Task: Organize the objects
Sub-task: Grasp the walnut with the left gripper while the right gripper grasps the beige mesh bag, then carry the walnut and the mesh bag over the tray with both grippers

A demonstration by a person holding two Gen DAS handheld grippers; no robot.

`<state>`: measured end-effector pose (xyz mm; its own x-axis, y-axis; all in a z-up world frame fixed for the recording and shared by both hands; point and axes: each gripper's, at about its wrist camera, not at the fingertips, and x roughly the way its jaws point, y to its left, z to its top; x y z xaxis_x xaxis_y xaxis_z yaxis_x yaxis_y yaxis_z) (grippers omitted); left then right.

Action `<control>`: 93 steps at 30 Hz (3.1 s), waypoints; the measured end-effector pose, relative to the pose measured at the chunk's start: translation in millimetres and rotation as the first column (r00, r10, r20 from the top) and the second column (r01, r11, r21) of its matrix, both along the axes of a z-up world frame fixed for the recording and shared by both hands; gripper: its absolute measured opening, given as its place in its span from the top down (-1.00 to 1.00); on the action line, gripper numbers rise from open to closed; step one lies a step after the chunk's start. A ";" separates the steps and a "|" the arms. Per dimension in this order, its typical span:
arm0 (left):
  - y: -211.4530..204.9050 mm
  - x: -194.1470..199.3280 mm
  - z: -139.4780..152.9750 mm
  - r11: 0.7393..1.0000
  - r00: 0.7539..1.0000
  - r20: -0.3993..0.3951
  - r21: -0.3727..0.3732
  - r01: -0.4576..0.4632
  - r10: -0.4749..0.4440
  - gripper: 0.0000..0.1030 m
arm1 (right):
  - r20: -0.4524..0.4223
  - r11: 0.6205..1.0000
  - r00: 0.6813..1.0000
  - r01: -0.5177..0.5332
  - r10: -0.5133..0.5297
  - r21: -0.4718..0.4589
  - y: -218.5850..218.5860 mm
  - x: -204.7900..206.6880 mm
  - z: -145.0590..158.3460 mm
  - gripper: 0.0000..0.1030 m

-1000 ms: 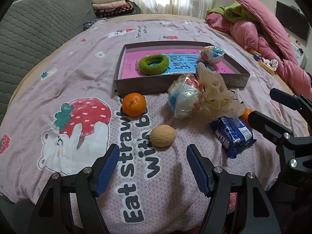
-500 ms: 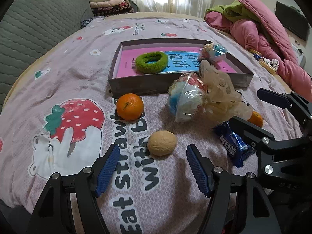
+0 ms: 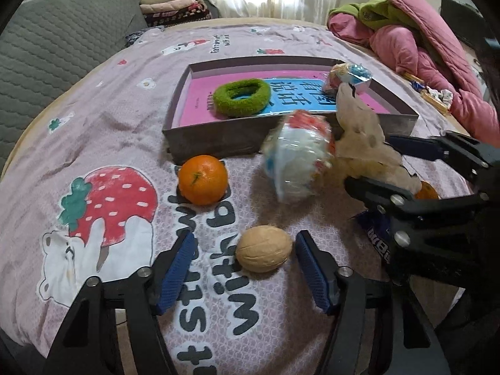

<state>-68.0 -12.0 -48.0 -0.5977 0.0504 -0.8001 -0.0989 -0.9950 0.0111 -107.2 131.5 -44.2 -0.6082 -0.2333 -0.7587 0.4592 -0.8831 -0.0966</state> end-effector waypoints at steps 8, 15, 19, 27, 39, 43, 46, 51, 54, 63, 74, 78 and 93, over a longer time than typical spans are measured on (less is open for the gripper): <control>9.8 -4.3 -3.9 0.999 0.999 0.006 0.015 0.036 -0.036 0.31 | -0.005 0.999 1.000 0.008 -0.008 -0.034 4.4 3.1 -1.0 0.45; 5.6 -1.5 2.7 0.996 0.999 -0.011 0.071 0.045 -0.045 0.31 | -0.014 0.994 0.999 0.027 -0.029 -0.109 21.6 8.5 7.2 0.58; 3.4 3.1 12.1 0.996 0.999 -0.031 0.082 0.040 -0.038 0.31 | -0.026 0.991 0.999 0.029 -0.032 -0.132 26.1 14.3 13.2 0.60; -1.9 10.9 32.2 0.997 0.997 -0.076 0.069 0.021 -0.015 0.31 | -0.074 0.984 0.997 0.013 -0.026 -0.176 30.7 29.3 30.9 0.61; 4.6 13.4 73.7 0.999 0.988 -0.154 0.043 0.018 -0.012 0.31 | -0.162 0.971 0.986 0.003 -0.043 -0.239 39.7 45.2 68.6 0.65; 1.9 11.3 87.5 0.999 0.983 -0.183 0.041 0.018 -0.010 0.31 | -0.191 0.970 0.980 0.001 -0.049 -0.243 41.8 48.7 80.8 0.67; -1.3 7.3 97.5 0.999 0.980 -0.198 0.039 0.015 -0.007 0.31 | -0.224 0.971 0.973 0.003 -0.059 -0.239 44.7 49.0 93.0 0.67; -3.1 -1.1 115.0 0.999 0.973 -0.230 0.031 0.017 -0.009 0.31 | -0.263 0.972 0.963 0.002 -0.065 -0.237 47.3 46.6 111.9 0.67; -1.4 -8.0 123.7 0.999 0.970 -0.245 0.030 0.021 -0.013 0.31 | -0.275 0.970 0.959 0.001 -0.070 -0.241 47.5 43.0 119.4 0.67; 1.2 -36.3 139.2 0.999 0.963 -0.269 0.020 0.035 -0.029 0.31 | -0.305 0.971 0.948 0.019 -0.094 -0.239 43.3 28.0 137.6 0.67; -6.0 -77.1 133.1 0.999 0.961 -0.274 0.016 0.033 -0.027 0.31 | -0.304 0.973 0.946 0.046 -0.115 -0.226 41.4 -4.0 135.1 0.67; -12.2 -91.6 124.4 0.999 0.963 -0.266 0.019 0.039 -0.033 0.31 | -0.300 0.973 0.947 0.047 -0.115 -0.225 41.6 -19.2 133.7 0.67; -15.4 -137.9 81.0 1.000 0.982 -0.188 -0.006 0.013 -0.013 0.31 | -0.219 0.975 0.968 0.074 -0.121 -0.210 41.3 -66.4 93.1 0.67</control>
